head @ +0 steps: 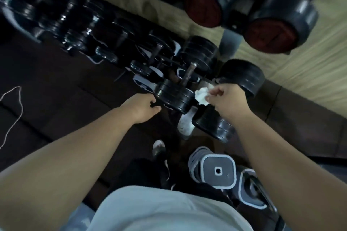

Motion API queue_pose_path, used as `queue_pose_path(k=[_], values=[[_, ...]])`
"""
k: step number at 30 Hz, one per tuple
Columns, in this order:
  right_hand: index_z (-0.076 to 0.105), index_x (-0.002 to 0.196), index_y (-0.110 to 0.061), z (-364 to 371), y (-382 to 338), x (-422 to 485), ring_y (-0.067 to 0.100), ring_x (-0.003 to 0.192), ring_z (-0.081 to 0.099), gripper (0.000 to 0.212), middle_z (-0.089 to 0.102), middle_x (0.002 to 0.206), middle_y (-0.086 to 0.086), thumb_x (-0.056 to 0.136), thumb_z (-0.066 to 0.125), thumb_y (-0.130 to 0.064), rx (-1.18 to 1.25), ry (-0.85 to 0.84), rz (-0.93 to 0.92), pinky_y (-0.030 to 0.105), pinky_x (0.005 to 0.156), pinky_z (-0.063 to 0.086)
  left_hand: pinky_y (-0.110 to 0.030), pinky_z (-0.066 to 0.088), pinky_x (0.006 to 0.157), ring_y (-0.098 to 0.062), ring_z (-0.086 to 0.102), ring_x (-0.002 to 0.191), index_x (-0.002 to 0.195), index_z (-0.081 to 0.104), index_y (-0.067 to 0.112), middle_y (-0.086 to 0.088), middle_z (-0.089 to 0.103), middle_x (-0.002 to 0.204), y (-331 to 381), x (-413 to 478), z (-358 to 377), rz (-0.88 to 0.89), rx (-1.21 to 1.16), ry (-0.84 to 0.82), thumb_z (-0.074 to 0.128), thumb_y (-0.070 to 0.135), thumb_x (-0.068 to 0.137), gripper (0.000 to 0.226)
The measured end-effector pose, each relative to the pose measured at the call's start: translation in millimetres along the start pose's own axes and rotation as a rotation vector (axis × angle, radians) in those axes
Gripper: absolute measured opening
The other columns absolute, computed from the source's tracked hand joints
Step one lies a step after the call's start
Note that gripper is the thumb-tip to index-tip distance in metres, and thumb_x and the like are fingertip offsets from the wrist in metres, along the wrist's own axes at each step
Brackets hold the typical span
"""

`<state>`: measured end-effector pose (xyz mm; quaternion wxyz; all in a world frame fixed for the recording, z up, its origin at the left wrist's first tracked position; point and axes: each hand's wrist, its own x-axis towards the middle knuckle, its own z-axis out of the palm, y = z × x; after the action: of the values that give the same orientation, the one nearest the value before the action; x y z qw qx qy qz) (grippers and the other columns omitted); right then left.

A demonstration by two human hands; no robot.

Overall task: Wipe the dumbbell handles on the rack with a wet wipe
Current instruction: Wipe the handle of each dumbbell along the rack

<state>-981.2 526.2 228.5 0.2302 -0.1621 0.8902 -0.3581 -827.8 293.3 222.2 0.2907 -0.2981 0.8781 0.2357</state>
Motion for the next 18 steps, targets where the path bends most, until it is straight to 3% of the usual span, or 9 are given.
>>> queue_pose_path(k=[6,11,15,18], values=[[0.072,0.084,-0.022,-4.1,-32.7,-21.9,0.016,0.069,0.061,0.008,0.059,0.068,-0.011,0.082,0.080,-0.023,-0.037,-0.028,0.015,0.025,0.067,0.046,-0.044,0.054,0.100,-0.019,0.065,0.108,0.126,0.064,0.021,0.001,0.069,0.120,-11.3,-32.0,-46.2,0.092,-0.178,0.097,0.055,0.046,0.104,0.035],[0.073,0.082,-0.024,26.3,-77.2,-10.5,0.017,0.074,0.066,0.007,0.068,0.078,-0.008,0.080,0.080,-0.024,-0.032,0.031,0.054,0.031,0.071,0.054,-0.039,0.055,0.098,-0.010,0.063,0.107,0.119,0.065,0.029,0.011,0.067,0.118,-51.6,-9.7,-87.0,0.192,-0.249,0.093,0.056,0.047,0.101,0.026],[0.070,0.077,-0.028,65.1,-117.5,1.7,0.015,0.071,0.066,0.012,0.069,0.075,-0.008,0.081,0.081,-0.024,0.007,0.091,0.124,0.026,0.066,0.049,-0.034,0.055,0.093,-0.008,0.063,0.103,0.117,0.066,0.029,0.011,0.066,0.115,-96.7,19.8,-121.9,0.287,-0.220,0.076,0.058,0.045,0.101,0.024],[0.073,0.083,-0.024,96.8,-147.9,6.7,0.014,0.074,0.066,0.007,0.069,0.077,-0.007,0.081,0.081,-0.024,0.016,0.117,0.202,0.023,0.062,0.047,-0.034,0.055,0.094,-0.005,0.062,0.103,0.117,0.067,0.031,0.014,0.065,0.114,-132.9,36.5,-145.5,0.345,-0.177,0.018,0.058,0.046,0.101,0.025]])
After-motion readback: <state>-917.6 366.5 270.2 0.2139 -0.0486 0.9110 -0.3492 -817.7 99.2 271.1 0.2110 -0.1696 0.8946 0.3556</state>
